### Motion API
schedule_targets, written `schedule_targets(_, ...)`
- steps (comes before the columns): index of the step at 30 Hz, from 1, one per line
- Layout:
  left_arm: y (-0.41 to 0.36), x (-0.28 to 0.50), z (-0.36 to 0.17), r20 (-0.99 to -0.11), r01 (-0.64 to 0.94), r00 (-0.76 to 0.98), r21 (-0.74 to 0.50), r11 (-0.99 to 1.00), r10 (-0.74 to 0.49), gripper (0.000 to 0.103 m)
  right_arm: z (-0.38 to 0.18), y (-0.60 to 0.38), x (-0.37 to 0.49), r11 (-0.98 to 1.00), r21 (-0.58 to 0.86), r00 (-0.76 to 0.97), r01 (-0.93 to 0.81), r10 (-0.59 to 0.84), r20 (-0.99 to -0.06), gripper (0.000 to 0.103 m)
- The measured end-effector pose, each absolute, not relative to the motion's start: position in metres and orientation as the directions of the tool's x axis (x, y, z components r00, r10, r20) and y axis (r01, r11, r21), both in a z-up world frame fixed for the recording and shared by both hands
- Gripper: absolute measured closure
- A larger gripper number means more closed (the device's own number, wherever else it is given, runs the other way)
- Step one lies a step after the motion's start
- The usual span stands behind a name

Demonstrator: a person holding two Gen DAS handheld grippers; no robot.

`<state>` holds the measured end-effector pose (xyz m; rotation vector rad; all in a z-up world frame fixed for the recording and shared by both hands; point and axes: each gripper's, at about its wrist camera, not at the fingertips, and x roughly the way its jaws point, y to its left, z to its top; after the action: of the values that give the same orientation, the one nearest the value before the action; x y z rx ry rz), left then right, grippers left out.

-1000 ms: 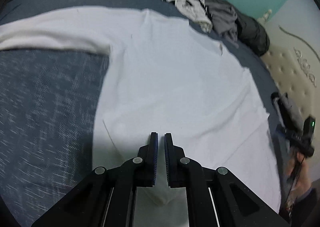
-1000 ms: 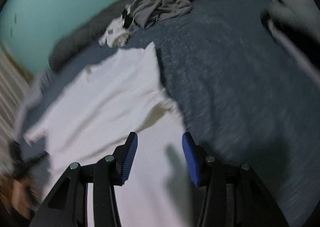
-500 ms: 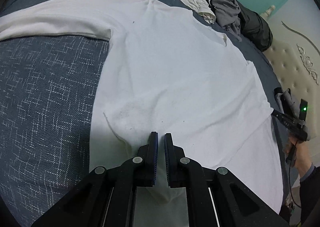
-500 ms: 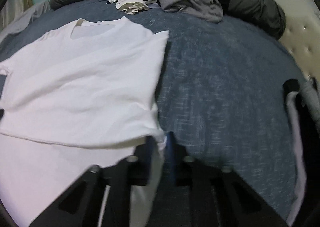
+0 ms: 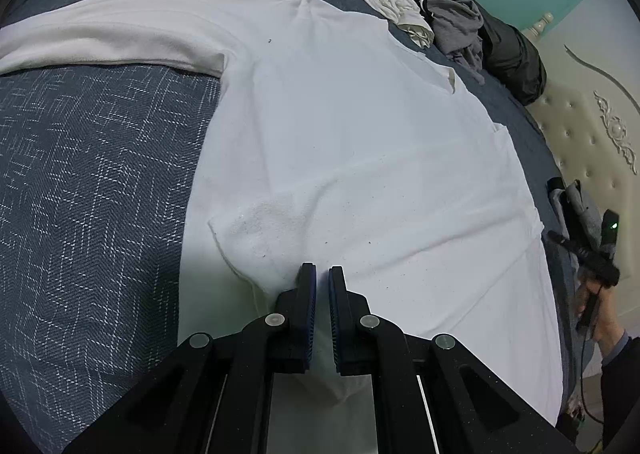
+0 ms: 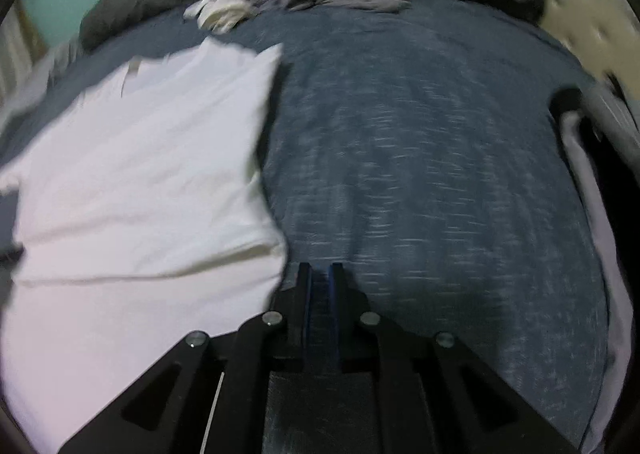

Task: Fold clothes

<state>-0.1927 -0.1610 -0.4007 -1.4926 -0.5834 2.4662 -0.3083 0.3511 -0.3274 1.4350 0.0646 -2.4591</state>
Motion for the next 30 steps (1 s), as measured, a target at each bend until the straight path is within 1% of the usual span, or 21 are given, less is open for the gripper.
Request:
schedule_targets(1,-0.161,-0.193,-0.401,-0.804,0.033,-0.469,-0.430,-0.902,0.366,0.097,-0.321,0.356,-0.314,-0.956,0.145,-0.467,0.256,-0.254,-0.847,0.094)
schedule_targets(2,-0.161,-0.193,-0.401,-0.804,0.033,-0.469,-0.430,-0.902,0.366,0.096,-0.314,0.359,-0.321,-0.952,0.186,-0.473,0.245,-0.285,-0.834,0.090)
schedule_targets(4,-0.160,-0.193,-0.401,-0.804,0.034,-0.469,-0.430,-0.902,0.366,0.096,-0.301,0.360,-0.337,-0.939,0.260,-0.485,0.227,-0.340,-0.805,0.079)
schedule_targets(6,-0.159,-0.194,-0.402,-0.804,0.032,-0.470,-0.428,-0.903,0.365,0.097,-0.289,0.348,-0.356,-0.929,0.297,-0.499,0.222,-0.370,-0.784,0.050)
schedule_targets(7,-0.159,-0.194,-0.402,-0.804,0.031,-0.470,-0.428,-0.903,0.364,0.097,-0.286,0.340,-0.368,-0.928,0.302,-0.498,0.220,-0.373,-0.783,0.047)
schedule_targets(12,-0.159,-0.193,-0.403,-0.802,0.029,-0.471,-0.431,-0.902,0.368,0.097,-0.283,0.298,-0.420,-0.941,0.262,-0.480,0.214,-0.335,-0.811,0.047)
schedule_targets(16,-0.158,-0.196,-0.406,-0.801,0.027,-0.476,-0.425,-0.905,0.362,0.097,-0.296,0.274,-0.456,-0.948,0.263,-0.456,0.182,-0.318,-0.831,0.047)
schedule_targets(19,-0.158,-0.197,-0.406,-0.803,0.020,-0.478,-0.415,-0.910,0.356,0.096,-0.306,0.260,-0.483,-0.961,0.223,-0.436,0.161,-0.272,-0.858,0.047)
schedule_targets(20,-0.159,-0.197,-0.407,-0.801,0.020,-0.477,-0.420,-0.907,0.361,0.096,-0.310,0.257,-0.490,-0.965,0.214,-0.429,0.154,-0.260,-0.865,0.048)
schedule_targets(22,-0.162,-0.197,-0.407,-0.798,0.020,-0.475,-0.432,-0.902,0.371,0.097,-0.318,0.250,-0.499,-0.968,0.207,-0.411,0.145,-0.249,-0.877,0.060)
schedule_targets(23,-0.164,-0.197,-0.407,-0.796,0.019,-0.475,-0.436,-0.900,0.376,0.097,-0.322,0.247,-0.503,-0.969,0.199,-0.400,0.144,-0.241,-0.884,0.075)
schedule_targets(24,-0.166,-0.196,-0.408,-0.794,0.019,-0.474,-0.441,-0.897,0.380,0.097,-0.326,0.244,-0.506,-0.971,0.190,-0.390,0.144,-0.232,-0.891,0.087)
schedule_targets(25,-0.167,-0.196,-0.408,-0.793,0.019,-0.474,-0.444,-0.896,0.383,0.097,-0.328,0.243,-0.509,-0.972,0.187,-0.388,0.142,-0.228,-0.893,0.091)
schedule_targets(26,-0.167,-0.195,-0.408,-0.792,0.020,-0.474,-0.446,-0.895,0.385,0.097,-0.329,0.244,-0.509,-0.972,0.189,-0.395,0.139,-0.229,-0.890,0.098)
schedule_targets(30,-0.169,-0.193,-0.407,-0.792,0.019,-0.476,-0.443,-0.896,0.381,0.097,-0.330,0.255,-0.511,-0.974,0.201,-0.438,0.107,-0.228,-0.869,0.101)
